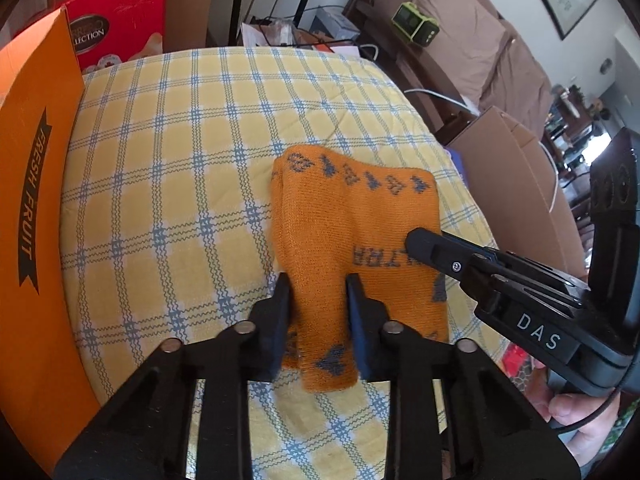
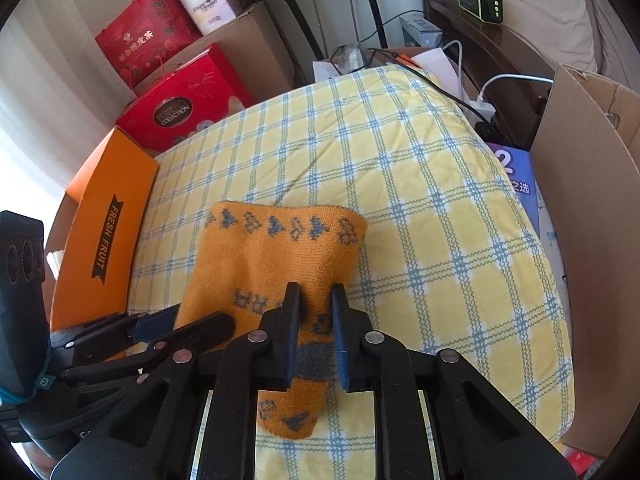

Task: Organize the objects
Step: 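Grasp the folded towel with the left tool and lift it, then carry the folded towel into the box with the left tool and release it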

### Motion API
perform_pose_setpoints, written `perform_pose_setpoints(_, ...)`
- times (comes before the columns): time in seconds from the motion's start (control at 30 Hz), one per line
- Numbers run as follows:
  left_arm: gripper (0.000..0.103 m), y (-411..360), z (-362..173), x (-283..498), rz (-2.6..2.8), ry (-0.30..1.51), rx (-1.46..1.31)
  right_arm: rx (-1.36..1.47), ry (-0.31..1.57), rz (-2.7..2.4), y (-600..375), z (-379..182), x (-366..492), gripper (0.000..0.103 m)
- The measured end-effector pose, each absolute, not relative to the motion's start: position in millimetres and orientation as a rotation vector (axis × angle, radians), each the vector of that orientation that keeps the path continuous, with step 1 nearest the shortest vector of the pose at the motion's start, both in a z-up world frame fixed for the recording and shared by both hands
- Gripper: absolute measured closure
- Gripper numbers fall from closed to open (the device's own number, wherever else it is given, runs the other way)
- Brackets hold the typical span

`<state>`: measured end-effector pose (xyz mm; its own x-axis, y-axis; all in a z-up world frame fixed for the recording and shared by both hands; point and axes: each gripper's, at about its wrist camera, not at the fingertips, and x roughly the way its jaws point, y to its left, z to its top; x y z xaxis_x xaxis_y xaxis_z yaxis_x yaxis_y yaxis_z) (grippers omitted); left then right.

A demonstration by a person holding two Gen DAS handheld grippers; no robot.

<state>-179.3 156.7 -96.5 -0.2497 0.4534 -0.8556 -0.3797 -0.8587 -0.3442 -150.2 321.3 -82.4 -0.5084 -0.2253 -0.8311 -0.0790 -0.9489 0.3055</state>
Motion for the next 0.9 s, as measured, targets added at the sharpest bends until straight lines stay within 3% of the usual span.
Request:
perform_pose_setpoints(0.43,0.086,131.4,-32.3,-169.5,2.214,-0.149,-1.351,1.313,-0.386,-2.656,294.7,-16.8,-146.3,0.091)
perform_pose_setpoints(0.9,0.086,24.5,26.1,-183.8,2.378,-0.273,-1.274,1.184,-0.266,-2.504,195.0,40.7,-181.4,0.091)
